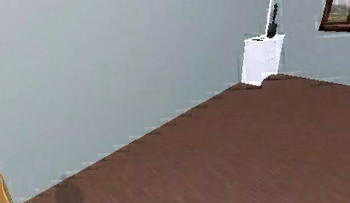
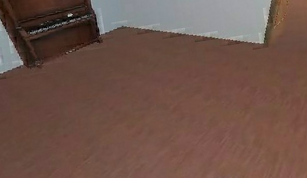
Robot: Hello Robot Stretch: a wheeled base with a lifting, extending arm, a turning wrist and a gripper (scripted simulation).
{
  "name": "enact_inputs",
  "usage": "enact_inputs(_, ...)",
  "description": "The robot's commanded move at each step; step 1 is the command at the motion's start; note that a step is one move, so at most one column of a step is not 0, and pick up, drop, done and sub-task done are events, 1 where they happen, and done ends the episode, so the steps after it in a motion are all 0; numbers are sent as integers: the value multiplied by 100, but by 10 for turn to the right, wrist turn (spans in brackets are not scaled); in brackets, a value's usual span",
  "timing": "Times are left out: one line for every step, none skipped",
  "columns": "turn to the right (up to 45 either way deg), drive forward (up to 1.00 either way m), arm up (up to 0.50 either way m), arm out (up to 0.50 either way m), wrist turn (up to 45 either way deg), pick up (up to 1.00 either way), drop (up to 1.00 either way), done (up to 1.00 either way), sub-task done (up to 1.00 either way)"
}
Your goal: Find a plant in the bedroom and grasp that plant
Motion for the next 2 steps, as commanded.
enact_inputs(-450,0,0,0,0,0,0,0,0)
enact_inputs(-450,0,0,0,0,0,0,0,0)
